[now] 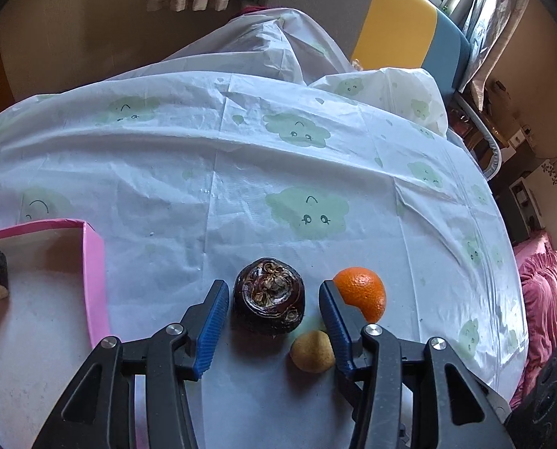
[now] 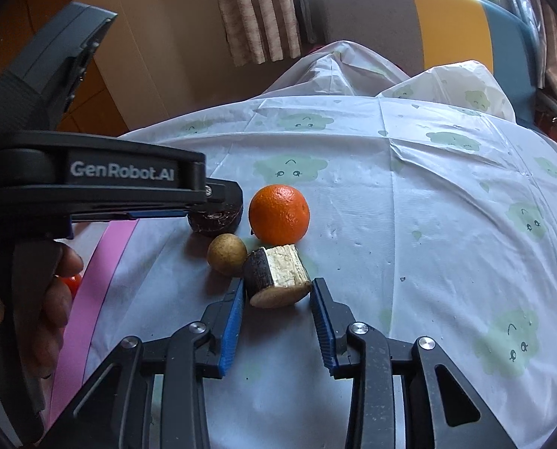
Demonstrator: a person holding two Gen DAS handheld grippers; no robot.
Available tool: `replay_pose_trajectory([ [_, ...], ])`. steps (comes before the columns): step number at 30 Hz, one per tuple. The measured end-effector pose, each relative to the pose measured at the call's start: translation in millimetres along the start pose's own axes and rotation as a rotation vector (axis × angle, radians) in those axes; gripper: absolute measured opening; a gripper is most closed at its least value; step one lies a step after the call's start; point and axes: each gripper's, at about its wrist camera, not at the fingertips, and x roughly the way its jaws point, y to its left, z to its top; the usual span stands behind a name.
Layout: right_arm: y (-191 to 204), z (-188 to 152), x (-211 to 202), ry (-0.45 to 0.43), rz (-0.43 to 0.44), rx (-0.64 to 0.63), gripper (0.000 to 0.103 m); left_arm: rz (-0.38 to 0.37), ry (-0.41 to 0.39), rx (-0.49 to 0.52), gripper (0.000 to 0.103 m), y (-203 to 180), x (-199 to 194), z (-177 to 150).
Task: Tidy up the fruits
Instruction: 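Reach the left gripper to the second dark taro while the right gripper reaches to the cut yam slice, then lift the taro with the left gripper while the right gripper grasps the cut yam slice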
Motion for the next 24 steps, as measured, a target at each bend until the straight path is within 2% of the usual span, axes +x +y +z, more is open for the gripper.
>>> replay_pose_trajectory([
  [3, 0.6, 0.6, 0.4, 0.001, -0.004, -0.003, 0.037, 0.010, -0.015, -0.006, 0.041, 4.1, 2.4, -2.7],
  [10, 2.6, 1.2, 2.0, 0.001, -0.022, -0.019, 0.036, 0.039, -0.037, -0.005, 0.041, 10.4, -16.4, -15.3],
  [24, -3.3, -9.5, -8.6, 0.010, -0.019, 0.016, 0.035, 0.140, -0.264, 0.085, 0.041, 6.4, -122.5, -73.9],
])
